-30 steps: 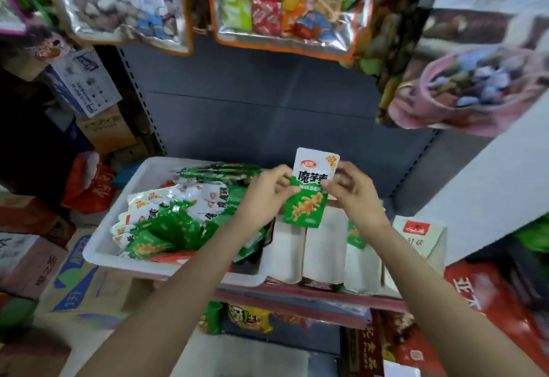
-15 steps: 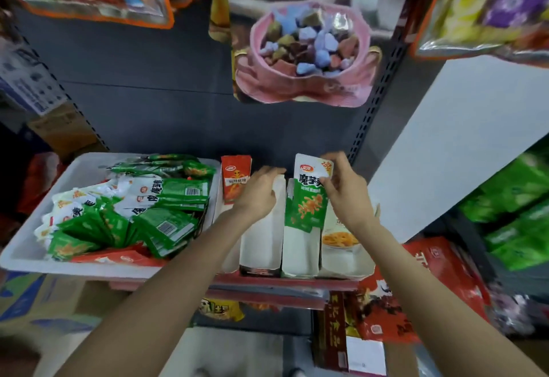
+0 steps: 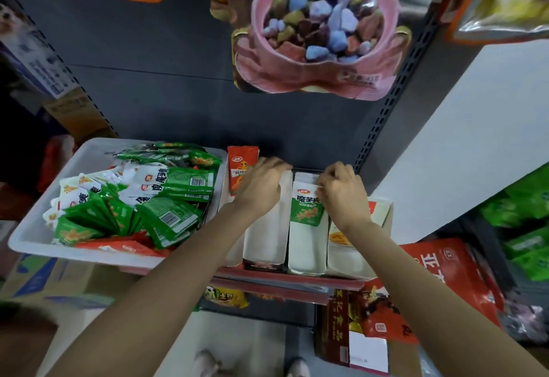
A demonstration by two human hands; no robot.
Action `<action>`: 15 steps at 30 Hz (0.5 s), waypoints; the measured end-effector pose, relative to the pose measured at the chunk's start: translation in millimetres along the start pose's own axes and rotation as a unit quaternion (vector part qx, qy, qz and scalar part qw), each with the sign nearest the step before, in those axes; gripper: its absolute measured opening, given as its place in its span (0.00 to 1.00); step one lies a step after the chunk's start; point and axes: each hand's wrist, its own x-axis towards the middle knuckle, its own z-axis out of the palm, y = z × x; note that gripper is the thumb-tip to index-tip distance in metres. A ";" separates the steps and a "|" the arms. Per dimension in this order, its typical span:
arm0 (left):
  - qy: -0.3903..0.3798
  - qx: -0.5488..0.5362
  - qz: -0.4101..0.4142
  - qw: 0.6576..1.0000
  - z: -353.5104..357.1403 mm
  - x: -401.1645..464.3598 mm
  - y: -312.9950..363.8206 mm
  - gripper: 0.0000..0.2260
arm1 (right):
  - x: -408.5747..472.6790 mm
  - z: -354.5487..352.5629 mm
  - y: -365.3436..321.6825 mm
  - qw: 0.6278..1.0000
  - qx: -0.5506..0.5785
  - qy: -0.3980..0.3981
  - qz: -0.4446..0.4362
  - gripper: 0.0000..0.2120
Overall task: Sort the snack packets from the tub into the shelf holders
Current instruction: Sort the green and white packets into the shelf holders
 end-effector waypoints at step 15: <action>0.061 -0.043 -0.024 0.997 -37.8 -26.8 -26.6 0.15 | 9.4 -5.9 -67.3 0.972 0.227 -0.045 0.025 0.10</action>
